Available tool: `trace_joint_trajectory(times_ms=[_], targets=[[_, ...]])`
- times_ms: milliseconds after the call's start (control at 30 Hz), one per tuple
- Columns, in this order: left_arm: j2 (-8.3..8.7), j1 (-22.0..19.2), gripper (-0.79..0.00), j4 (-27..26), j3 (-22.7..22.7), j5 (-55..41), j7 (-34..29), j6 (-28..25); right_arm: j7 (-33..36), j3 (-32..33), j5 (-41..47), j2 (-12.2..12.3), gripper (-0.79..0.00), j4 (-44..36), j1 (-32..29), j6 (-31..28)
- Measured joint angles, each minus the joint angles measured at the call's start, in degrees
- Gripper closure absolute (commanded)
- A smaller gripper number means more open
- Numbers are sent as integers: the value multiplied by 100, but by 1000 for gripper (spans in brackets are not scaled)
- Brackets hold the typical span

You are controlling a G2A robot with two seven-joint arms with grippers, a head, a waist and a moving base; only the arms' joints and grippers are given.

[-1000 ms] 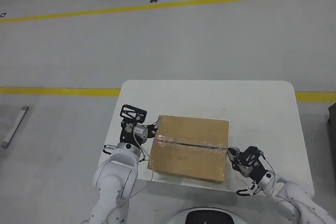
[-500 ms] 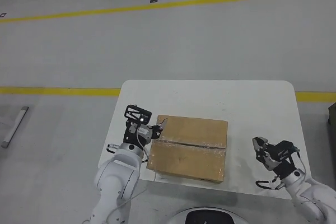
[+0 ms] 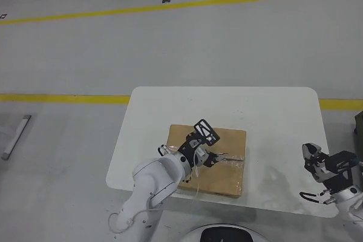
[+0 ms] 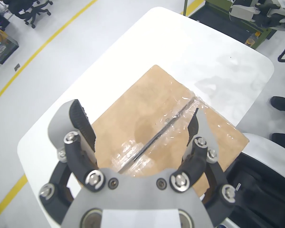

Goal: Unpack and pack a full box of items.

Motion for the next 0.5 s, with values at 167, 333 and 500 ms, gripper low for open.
trace_joint_trajectory(times_ms=[167,333,500], targets=[[1,9,-785,-9,-6,6,3,4,-26,33,11,-7,0,-8,-59,-27],[1,9,-785,-9,-6,6,3,4,-58,10,-80,-17,0,5,-90,-19],[1,8,-785,-9,-6,6,3,4,10,-103,-175,-26,0,31,-2,-55]])
